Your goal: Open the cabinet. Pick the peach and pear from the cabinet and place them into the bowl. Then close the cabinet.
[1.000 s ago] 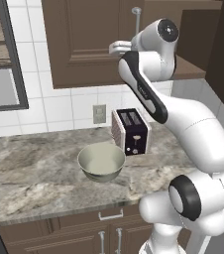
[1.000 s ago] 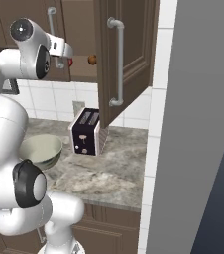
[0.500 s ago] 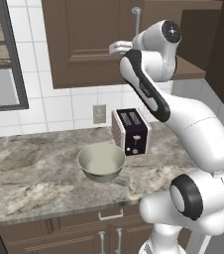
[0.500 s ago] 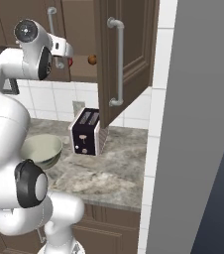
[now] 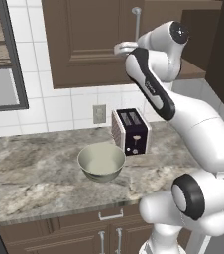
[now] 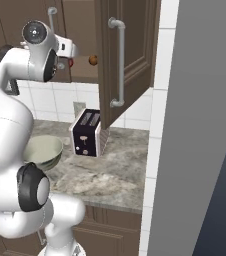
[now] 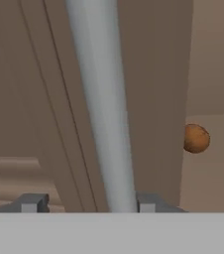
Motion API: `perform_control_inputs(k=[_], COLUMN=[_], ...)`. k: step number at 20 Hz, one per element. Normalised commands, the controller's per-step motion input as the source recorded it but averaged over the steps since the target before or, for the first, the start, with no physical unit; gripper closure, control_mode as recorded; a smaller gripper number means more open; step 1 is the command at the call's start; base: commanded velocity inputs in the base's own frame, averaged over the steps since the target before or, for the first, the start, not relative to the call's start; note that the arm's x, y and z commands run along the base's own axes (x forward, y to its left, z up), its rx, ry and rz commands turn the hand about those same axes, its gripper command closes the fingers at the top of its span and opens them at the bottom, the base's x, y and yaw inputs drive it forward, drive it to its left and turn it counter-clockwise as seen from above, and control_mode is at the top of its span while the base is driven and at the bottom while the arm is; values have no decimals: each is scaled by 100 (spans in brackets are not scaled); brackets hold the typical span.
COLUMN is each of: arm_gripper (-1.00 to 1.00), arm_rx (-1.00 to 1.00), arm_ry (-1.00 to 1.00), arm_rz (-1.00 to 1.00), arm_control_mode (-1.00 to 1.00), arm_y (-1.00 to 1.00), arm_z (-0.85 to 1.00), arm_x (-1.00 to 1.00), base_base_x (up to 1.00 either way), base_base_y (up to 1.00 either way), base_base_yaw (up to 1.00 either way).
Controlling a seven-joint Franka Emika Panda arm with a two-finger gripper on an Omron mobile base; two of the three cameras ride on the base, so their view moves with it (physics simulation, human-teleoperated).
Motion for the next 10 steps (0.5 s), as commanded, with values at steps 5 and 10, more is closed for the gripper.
perform_control_inputs(k=[5, 10], arm_gripper=[100, 100], arm_rx=[-4, -4], arm_ry=[-14, -3], arm_rz=[0, 0], arm_control_mode=[-100, -100], arm_y=[-40, -38], arm_z=[-25, -9], arm_x=[16, 5], base_base_x=[0, 0], base_base_y=[0, 0], base_base_yaw=[0, 0])
